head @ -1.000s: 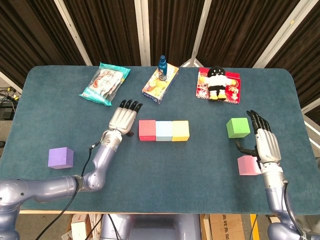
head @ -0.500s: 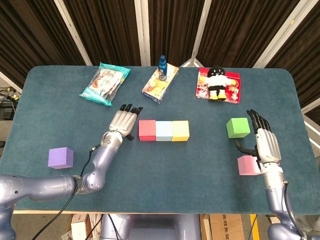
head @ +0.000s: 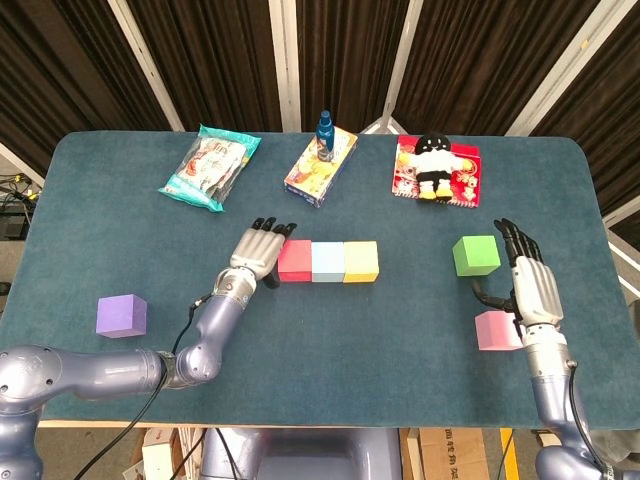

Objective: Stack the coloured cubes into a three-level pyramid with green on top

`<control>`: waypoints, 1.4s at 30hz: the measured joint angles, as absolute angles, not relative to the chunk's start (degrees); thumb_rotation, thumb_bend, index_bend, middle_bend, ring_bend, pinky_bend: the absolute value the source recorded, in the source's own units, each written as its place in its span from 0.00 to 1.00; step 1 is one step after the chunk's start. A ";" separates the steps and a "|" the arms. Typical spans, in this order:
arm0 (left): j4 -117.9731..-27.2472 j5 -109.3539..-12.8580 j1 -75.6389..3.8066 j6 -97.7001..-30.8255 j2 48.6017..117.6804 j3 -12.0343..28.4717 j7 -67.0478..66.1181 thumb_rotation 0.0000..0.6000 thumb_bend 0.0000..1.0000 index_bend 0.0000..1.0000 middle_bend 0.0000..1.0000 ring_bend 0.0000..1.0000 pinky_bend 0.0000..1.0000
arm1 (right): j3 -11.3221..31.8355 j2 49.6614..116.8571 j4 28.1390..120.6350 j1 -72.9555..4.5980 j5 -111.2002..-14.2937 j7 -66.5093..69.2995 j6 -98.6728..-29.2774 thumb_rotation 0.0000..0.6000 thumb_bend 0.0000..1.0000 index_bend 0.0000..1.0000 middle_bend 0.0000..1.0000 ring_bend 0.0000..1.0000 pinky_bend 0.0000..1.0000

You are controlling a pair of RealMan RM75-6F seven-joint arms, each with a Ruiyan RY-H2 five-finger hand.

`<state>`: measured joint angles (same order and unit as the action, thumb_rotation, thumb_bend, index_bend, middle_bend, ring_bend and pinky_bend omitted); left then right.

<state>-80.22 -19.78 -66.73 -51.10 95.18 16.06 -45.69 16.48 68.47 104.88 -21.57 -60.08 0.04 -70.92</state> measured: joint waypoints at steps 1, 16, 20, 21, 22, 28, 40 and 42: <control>-80.08 -19.72 -66.91 -51.04 95.35 15.99 -45.60 1.00 0.18 0.00 0.12 0.00 0.02 | 16.46 68.50 104.86 -21.57 -60.08 0.01 -70.89 1.00 0.34 0.00 0.00 0.00 0.00; -80.19 -19.74 -67.96 -51.32 95.75 15.13 -43.51 1.00 0.18 0.00 0.17 0.00 0.02 | 16.52 68.54 104.98 -21.50 -60.18 0.09 -70.87 1.00 0.34 0.00 0.00 0.00 0.00; -80.58 -19.56 -68.09 -51.46 95.52 14.95 -43.21 1.00 0.18 0.00 0.17 0.00 0.02 | 16.50 68.53 105.12 -21.48 -60.20 0.02 -70.92 1.00 0.34 0.00 0.00 0.00 0.00; -80.65 -19.54 -68.14 -51.50 95.51 14.91 -43.09 1.00 0.18 0.00 0.17 0.00 0.02 | 16.52 68.53 105.14 -21.46 -60.19 0.02 -70.94 1.00 0.34 0.00 0.00 0.00 0.00; -80.69 -19.53 -68.18 -51.52 95.51 14.84 -43.05 1.00 0.18 0.00 0.18 0.00 0.02 | 16.55 68.52 105.16 -21.46 -60.17 0.00 -70.97 1.00 0.34 0.00 0.00 0.00 0.00; -80.94 -19.61 -68.44 -51.64 95.55 14.45 -42.75 1.00 0.18 0.00 0.18 0.00 0.02 | 16.55 68.53 105.21 -21.44 -60.06 -0.04 -70.92 1.00 0.34 0.00 0.00 0.00 0.00; -81.02 -19.33 -68.81 -51.72 95.60 13.93 -42.26 1.00 0.18 0.00 0.18 0.00 0.02 | 16.50 68.65 105.04 -21.48 -59.90 -0.12 -70.72 1.00 0.34 0.00 0.00 0.00 0.00; -81.08 -19.34 -68.84 -51.74 95.58 13.92 -42.08 1.00 0.18 0.00 0.18 0.00 0.02 | 16.51 68.66 105.06 -21.48 -59.90 -0.12 -70.74 1.00 0.34 0.00 0.00 0.00 0.00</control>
